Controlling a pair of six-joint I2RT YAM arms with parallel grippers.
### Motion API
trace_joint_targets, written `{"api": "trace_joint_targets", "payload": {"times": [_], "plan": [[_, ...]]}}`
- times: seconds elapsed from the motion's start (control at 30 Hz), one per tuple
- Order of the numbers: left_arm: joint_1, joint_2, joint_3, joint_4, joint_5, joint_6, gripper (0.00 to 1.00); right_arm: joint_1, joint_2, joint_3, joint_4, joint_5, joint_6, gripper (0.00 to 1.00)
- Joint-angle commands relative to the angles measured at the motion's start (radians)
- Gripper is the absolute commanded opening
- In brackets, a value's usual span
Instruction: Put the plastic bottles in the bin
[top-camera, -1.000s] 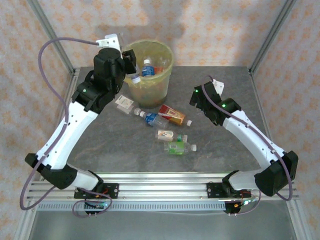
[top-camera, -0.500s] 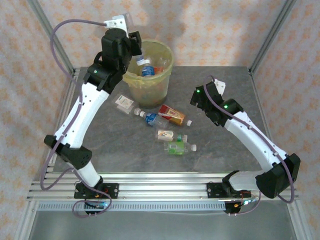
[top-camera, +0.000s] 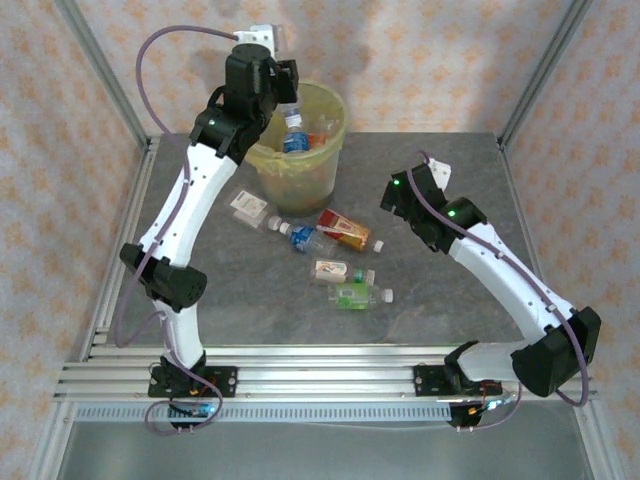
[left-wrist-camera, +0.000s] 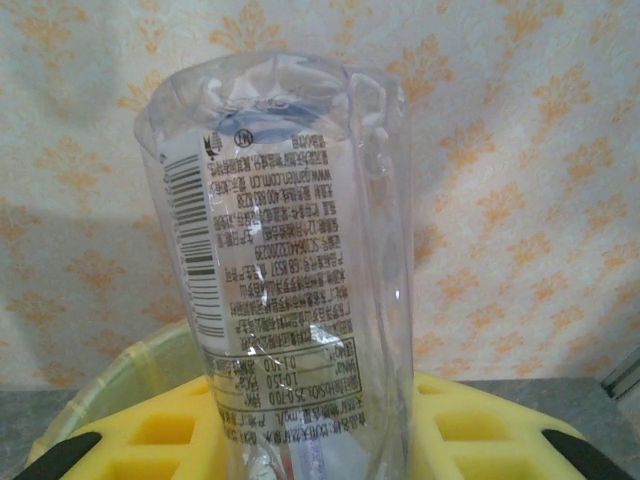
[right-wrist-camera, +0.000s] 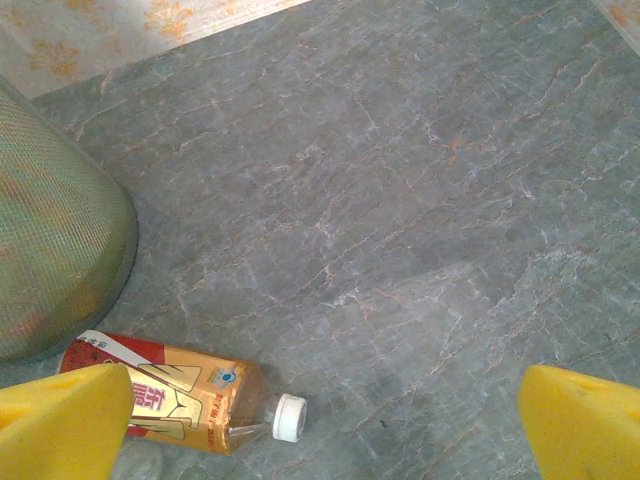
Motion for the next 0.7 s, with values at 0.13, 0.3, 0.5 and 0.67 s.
{"api": "trace_joint_targets", "payload": {"times": [0.13, 0.3, 0.5, 0.67], "plan": [[0.049, 0.082, 0.106, -0.083, 0.052, 0.015, 0.23, -0.007, -0.015, 0.008, -0.030, 0.029, 0.003, 0.99], [0.070, 0.143, 0.145, -0.114, 0.071, -0.004, 0.24, -0.006, -0.010, 0.011, -0.043, 0.034, 0.012, 0.99], [0.074, 0.198, 0.153, -0.127, 0.080, -0.014, 0.26, -0.007, -0.003, 0.020, -0.055, 0.038, 0.018, 0.99], [0.074, 0.247, 0.182, -0.151, 0.089, -0.021, 0.27, -0.007, 0.008, 0.027, -0.063, 0.036, 0.018, 0.99]]}}
